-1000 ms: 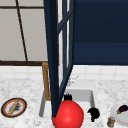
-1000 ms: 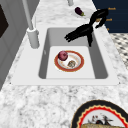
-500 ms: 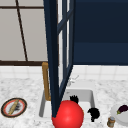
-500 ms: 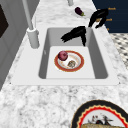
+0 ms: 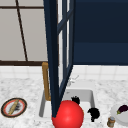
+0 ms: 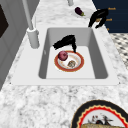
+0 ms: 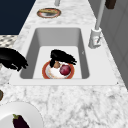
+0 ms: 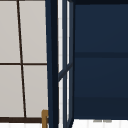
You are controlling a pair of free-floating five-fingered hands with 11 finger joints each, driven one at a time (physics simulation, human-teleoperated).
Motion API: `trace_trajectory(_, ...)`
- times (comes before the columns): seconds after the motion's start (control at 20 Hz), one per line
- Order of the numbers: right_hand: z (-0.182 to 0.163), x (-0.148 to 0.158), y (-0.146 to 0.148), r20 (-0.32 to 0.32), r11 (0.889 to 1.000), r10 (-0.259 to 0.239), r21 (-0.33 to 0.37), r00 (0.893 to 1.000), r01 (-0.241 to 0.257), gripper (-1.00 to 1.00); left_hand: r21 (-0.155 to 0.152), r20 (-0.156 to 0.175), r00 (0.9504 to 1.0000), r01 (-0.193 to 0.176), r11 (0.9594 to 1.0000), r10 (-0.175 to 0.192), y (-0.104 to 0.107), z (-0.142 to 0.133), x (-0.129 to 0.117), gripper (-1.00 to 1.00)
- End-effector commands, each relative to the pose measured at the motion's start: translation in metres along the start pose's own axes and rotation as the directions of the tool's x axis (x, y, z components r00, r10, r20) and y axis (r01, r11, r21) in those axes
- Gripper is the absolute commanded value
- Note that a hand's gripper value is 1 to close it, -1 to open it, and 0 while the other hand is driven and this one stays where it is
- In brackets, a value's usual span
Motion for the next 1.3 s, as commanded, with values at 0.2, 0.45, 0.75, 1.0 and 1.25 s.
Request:
trace_trajectory(0.2, 0.000, 0.000, 0.000, 0.000, 1.000, 0.000, 0.000, 1.000, 0.000, 0.00, 0.010, 0.007, 0.9977, -0.067, 0.9977, 0.067, -0.045, -0.002, -0.051, -1.00)
trace_trajectory(0.45, 0.000, 0.000, 0.000, 0.000, 1.000, 0.000, 0.000, 1.000, 0.000, 0.00, 0.017, 0.022, 0.9964, -0.082, 0.9965, 0.082, -0.074, 0.002, -0.085, -1.00)
trace_trajectory(0.75, 0.000, 0.000, 0.000, 0.000, 1.000, 0.000, 0.000, 1.000, 0.000, 0.00, 0.015, 0.021, 0.9330, -0.360, 0.9330, 0.359, -0.054, -0.006, -0.112, -1.00)
trace_trajectory(1.0, 0.000, 0.000, 0.000, 0.000, 1.000, 0.000, 0.000, 1.000, 0.000, 0.00, 0.011, 0.029, 0.9160, -0.401, 0.9162, 0.400, -0.059, 0.004, -0.094, 1.00)
trace_trajectory(1.25, 0.000, 0.000, 0.000, 0.000, 1.000, 0.000, 0.000, 1.000, 0.000, 0.00, -0.073, 0.071, 0.9748, -0.206, 0.9758, 0.211, -0.029, 0.002, -0.061, 1.00)
